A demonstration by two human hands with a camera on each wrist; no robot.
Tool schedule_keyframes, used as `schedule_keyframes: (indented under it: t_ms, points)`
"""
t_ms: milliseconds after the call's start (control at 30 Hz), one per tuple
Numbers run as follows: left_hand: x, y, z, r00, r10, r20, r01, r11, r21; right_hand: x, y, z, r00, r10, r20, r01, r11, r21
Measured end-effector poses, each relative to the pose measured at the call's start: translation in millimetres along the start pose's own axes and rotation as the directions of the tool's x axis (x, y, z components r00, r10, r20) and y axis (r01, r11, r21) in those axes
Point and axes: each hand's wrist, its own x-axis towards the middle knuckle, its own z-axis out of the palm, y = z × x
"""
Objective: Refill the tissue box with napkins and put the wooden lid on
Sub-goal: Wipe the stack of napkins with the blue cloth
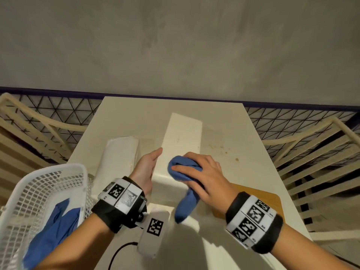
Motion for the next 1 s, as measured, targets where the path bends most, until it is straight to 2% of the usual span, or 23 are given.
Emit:
schedule_keyframes:
  t_ms: [33,100,200,267,333,400,433,500,600,700,800,900,1000]
  points:
    - [1,0,-2,1.000,-0.004,0.011,0.004,1.000,-0.021,-3,0,0,0.999,-0.024,-0.041,0.025,0.999,0.024]
    - [-1,1,1,0.999,-0.032,0.032,0.034,0.998,-0.046,1,-8,1,0.993,-0.066,-0.096,0.061,0.997,-0.050]
    - [-7,6,11,0.996,-0.029,0.079,0.037,0.994,-0.099,19,-16,-3,0.994,-0.093,-0.063,0.086,0.990,-0.116]
    - [-6,10,11,0.996,0.013,0.091,-0.005,0.996,-0.087,24,-9,-13,0.997,-0.075,-0.022,0.075,0.997,0.004]
    - [-7,16,8,0.994,0.035,0.099,-0.025,0.995,-0.102,21,5,-23,0.999,0.023,-0.025,-0.018,0.987,0.162]
    - [-12,23,9,0.996,0.063,0.065,-0.056,0.993,-0.109,16,13,-30,0.993,0.098,-0.059,-0.084,0.975,0.205]
    - [-15,25,12,0.996,0.071,0.052,-0.065,0.992,-0.110,14,11,-31,0.993,0.088,-0.075,-0.073,0.979,0.188]
    - [-21,27,23,0.995,0.103,0.020,-0.100,0.990,-0.097,19,-3,-30,0.997,-0.014,-0.078,0.022,0.994,0.105]
    - [-27,27,40,0.989,0.147,-0.028,-0.150,0.982,-0.118,37,-17,-27,0.985,-0.171,-0.005,0.171,0.985,0.013]
    - [-23,32,39,0.992,0.116,-0.043,-0.120,0.985,-0.123,46,0,-36,0.989,-0.128,0.068,0.127,0.992,0.016]
    - [-17,35,25,0.995,0.091,-0.038,-0.095,0.989,-0.118,30,30,-44,0.999,-0.023,0.045,0.020,0.996,0.082]
    - [-17,30,24,0.995,0.090,-0.042,-0.093,0.994,-0.061,18,15,-36,0.994,-0.106,-0.012,0.107,0.993,0.051]
    - [-21,26,39,0.991,0.095,-0.096,-0.093,0.995,0.024,28,0,-24,0.985,-0.167,0.034,0.166,0.985,0.038]
